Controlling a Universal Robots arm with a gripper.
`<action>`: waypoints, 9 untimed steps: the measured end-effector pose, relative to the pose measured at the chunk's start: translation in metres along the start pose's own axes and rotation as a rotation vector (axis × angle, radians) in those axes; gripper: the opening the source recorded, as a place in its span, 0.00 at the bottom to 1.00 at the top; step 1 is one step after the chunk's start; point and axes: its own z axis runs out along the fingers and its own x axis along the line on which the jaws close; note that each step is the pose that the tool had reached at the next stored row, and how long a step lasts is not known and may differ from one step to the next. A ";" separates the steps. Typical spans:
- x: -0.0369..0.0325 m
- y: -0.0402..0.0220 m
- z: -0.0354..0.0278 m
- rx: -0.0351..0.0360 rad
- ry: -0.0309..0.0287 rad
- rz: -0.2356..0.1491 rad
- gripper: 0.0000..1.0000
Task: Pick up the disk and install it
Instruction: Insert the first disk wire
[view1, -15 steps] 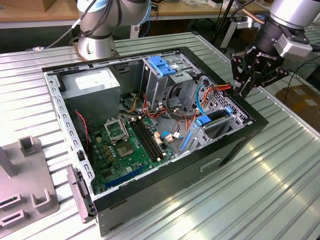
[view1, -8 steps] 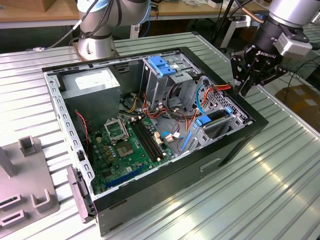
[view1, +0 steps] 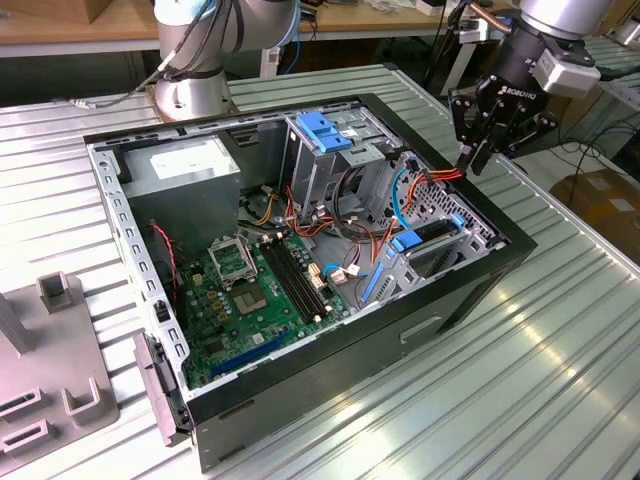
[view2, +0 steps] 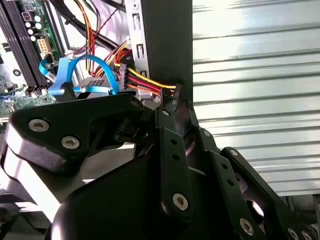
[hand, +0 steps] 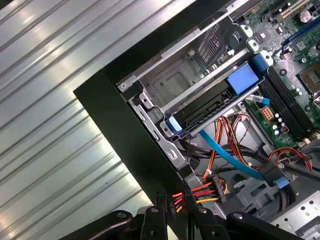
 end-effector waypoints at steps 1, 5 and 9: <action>-0.0037 -0.0050 0.0040 0.0182 0.0251 -0.008 0.27; -0.0037 -0.0049 0.0055 0.0226 0.0287 -0.088 0.28; -0.0036 -0.0048 0.0056 0.0228 0.0286 -0.089 0.35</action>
